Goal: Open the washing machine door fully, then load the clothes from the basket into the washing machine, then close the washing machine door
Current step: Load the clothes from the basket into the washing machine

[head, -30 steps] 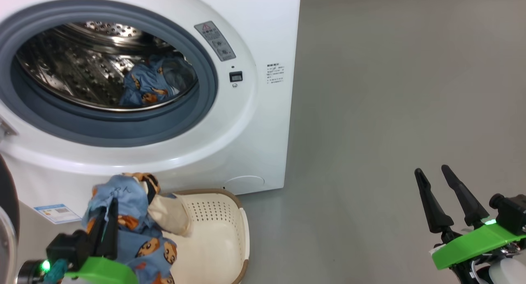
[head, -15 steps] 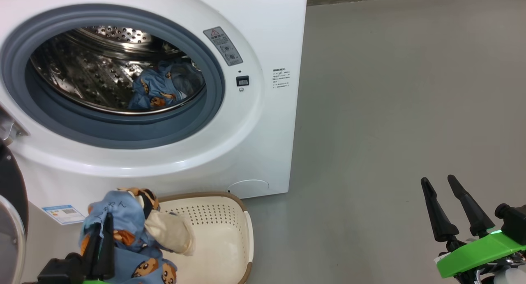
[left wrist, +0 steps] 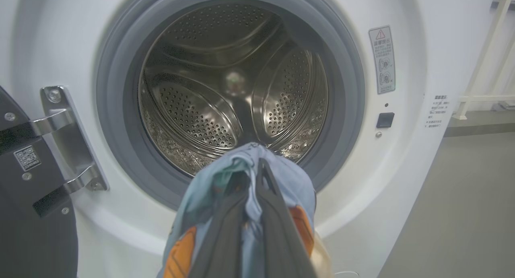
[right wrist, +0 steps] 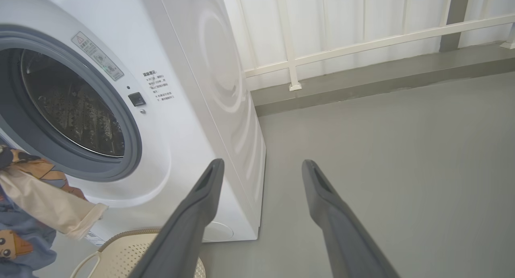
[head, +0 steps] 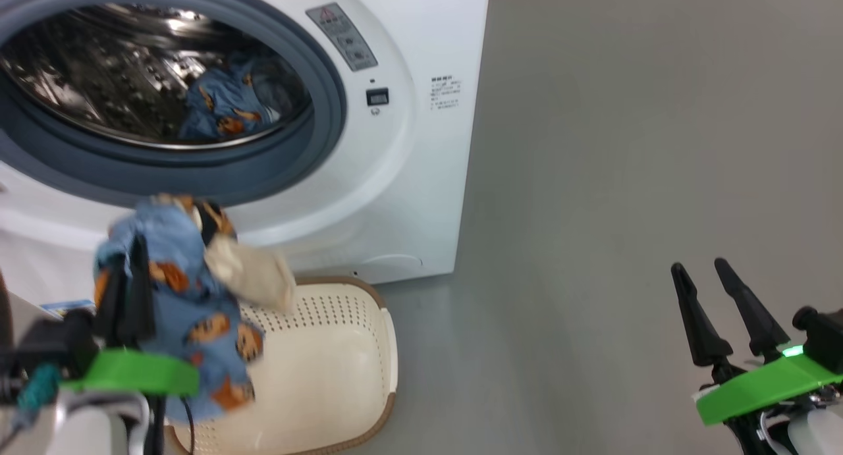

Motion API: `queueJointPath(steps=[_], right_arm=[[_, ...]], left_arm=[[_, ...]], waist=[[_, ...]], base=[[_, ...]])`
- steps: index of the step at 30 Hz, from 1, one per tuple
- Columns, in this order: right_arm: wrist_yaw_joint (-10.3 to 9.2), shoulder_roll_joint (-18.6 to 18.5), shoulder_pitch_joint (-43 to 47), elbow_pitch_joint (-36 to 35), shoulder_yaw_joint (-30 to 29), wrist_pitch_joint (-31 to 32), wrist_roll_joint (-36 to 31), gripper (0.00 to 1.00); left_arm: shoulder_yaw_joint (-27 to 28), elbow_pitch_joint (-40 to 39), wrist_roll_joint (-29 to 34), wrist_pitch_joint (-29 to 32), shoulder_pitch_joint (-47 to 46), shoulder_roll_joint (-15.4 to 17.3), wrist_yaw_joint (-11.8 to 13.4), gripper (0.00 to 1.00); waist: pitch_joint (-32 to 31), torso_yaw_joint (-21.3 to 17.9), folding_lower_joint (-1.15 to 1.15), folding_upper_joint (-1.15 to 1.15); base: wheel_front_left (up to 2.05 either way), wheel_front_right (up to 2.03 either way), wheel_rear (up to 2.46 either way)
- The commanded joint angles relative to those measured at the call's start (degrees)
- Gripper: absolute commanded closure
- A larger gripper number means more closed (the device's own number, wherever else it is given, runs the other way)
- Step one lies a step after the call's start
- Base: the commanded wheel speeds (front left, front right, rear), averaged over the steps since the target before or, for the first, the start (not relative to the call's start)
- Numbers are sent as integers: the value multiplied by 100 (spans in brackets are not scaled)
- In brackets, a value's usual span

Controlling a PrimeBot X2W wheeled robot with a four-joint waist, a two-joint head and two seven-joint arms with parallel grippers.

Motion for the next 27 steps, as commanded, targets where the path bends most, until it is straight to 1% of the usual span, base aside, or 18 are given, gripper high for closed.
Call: queueJointPath(steps=[1,5,10,15,19,22,23,27], right_arm=[[26,-99,-169,-142,114,-46,27,0],[26,-71,-368,-155,169,-46,44,0],[26,-4,-585,-154,229,-46,68,0],[26,42,-795,-158,278,-46,93,0],[26,72,-953,-168,309,-46,110,0],[26,97,-1055,-173,334,-46,125,0],[26,97,-1055,-173,334,-46,125,0],[26,144,-1180,-183,393,-46,134,0]], left_arm=[[198,-49,37,-60,-317,192,48,100],[226,350,44,-60,-1078,346,82,100],[291,976,104,-60,-2069,583,197,100],[307,1793,206,-60,-2914,795,334,100],[298,2444,262,-60,-3533,925,425,100],[267,2986,277,-60,-4002,996,454,100],[267,2986,277,-60,-4002,996,454,100],[213,3694,284,-54,-4606,1073,487,100]], waist=[[244,-96,0,0],[533,-209,0,0],[891,-363,0,0],[1227,-528,0,0],[1463,-655,0,0],[1635,-730,0,0],[1635,-730,0,0],[1847,-814,0,0]], base=[[0,0,0],[0,0,0],[0,0,0],[0,0,0],[0,0,0],[0,0,0],[0,0,0],[0,0,0]])
